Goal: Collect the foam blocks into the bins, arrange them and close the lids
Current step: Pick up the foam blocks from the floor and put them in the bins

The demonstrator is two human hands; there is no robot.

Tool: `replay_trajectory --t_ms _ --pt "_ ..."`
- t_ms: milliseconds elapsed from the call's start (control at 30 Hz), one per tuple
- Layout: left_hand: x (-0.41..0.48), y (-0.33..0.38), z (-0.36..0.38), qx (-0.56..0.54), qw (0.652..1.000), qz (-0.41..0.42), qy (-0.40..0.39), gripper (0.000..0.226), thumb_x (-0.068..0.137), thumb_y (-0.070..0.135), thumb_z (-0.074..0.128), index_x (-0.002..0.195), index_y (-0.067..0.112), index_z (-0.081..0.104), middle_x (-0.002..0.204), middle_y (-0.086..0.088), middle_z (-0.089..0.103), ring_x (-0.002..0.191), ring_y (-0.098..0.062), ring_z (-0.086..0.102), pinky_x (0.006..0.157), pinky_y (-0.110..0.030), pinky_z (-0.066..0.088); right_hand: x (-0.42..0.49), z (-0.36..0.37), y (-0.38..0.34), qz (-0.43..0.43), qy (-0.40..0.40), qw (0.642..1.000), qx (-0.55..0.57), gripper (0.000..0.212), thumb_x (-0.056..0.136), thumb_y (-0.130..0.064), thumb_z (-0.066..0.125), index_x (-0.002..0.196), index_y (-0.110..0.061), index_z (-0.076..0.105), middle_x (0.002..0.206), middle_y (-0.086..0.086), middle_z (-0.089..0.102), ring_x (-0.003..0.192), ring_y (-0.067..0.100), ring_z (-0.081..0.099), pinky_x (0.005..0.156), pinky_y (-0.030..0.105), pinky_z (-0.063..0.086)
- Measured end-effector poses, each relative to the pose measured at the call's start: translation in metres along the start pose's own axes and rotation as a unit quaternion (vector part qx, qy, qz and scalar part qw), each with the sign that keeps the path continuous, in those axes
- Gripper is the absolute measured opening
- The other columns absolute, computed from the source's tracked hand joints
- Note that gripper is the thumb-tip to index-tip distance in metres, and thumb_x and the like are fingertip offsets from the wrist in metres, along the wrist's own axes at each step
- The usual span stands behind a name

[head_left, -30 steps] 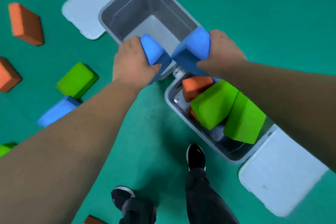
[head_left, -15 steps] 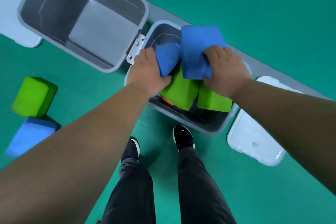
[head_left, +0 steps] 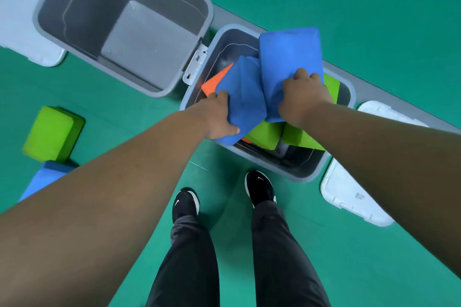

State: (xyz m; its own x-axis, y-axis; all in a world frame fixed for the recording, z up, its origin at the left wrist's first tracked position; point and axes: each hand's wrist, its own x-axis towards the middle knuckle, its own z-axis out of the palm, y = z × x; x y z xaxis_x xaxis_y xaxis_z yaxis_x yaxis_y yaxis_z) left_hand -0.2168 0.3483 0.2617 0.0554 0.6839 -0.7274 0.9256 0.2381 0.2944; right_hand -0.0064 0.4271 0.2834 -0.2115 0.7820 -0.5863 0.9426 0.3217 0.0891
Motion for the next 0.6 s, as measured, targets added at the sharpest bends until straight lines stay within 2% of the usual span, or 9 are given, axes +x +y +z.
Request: replay_trajectory --t_ms 133,200,333,400,500,600 --pt "-0.009 -0.01 0.016 -0.029 0.999 -0.011 0.012 0.087 0.086 0.047 0.076 0.151 0.011 0.031 0.15 -0.013 0.039 0.127 -0.034 0.053 0.095 -0.041 0.049 0.007 -0.004 -0.005 0.008 -0.005 1.0 0.011 0.041 0.093 -0.025 0.054 0.132 -0.014 0.057 0.13 0.013 0.045 0.122 0.041 0.049 0.093 0.046 0.042" --pt "-0.012 -0.013 0.023 -0.031 0.999 -0.005 0.014 0.086 0.087 0.045 0.076 0.152 0.01 0.031 0.15 -0.012 0.039 0.125 -0.032 0.053 0.089 -0.036 0.046 0.008 -0.004 -0.008 0.009 -0.006 1.0 0.019 0.041 0.089 -0.025 0.06 0.129 -0.013 0.059 0.125 0.012 0.046 0.119 0.041 0.051 0.086 0.043 0.04" --pt "-0.017 -0.02 0.027 -0.05 0.998 -0.023 0.009 0.089 0.087 0.035 0.076 0.156 0.01 0.027 0.157 -0.012 0.033 0.132 -0.032 0.05 0.1 -0.041 0.049 0.008 -0.001 -0.017 -0.007 -0.017 0.999 0.036 0.033 0.087 -0.019 0.055 0.119 -0.011 0.061 0.113 0.008 0.041 0.113 0.041 0.052 0.079 0.042 0.039" --pt "-0.018 -0.025 0.024 -0.053 0.998 -0.034 0.003 0.093 0.087 0.03 0.075 0.16 0.011 0.022 0.159 -0.013 0.031 0.136 -0.033 0.049 0.1 -0.041 0.049 0.007 -0.003 -0.023 -0.025 -0.008 0.999 0.036 0.029 0.089 -0.019 0.051 0.115 -0.012 0.06 0.106 0.005 0.036 0.109 0.039 0.052 0.078 0.042 0.039" --pt "-0.021 -0.038 0.016 -0.047 0.998 -0.048 0.014 0.07 0.086 0.024 0.072 0.145 0.011 0.038 0.142 -0.012 0.043 0.119 -0.034 0.058 0.084 -0.04 0.05 0.007 -0.009 -0.035 -0.047 0.014 0.998 0.041 0.023 0.094 -0.021 0.047 0.112 -0.014 0.059 0.11 0.008 0.043 0.107 0.039 0.054 0.079 0.043 0.042" --pt "-0.027 -0.053 0.007 -0.052 0.996 -0.065 0.033 0.058 0.085 0.026 0.072 0.135 0.011 0.045 0.133 -0.012 0.05 0.109 -0.035 0.061 0.082 -0.041 0.052 0.01 -0.021 -0.052 -0.086 0.007 0.994 0.06 0.012 0.095 -0.021 0.051 0.1 -0.013 0.056 0.11 0.016 0.055 0.098 0.039 0.059 0.078 0.044 0.05"
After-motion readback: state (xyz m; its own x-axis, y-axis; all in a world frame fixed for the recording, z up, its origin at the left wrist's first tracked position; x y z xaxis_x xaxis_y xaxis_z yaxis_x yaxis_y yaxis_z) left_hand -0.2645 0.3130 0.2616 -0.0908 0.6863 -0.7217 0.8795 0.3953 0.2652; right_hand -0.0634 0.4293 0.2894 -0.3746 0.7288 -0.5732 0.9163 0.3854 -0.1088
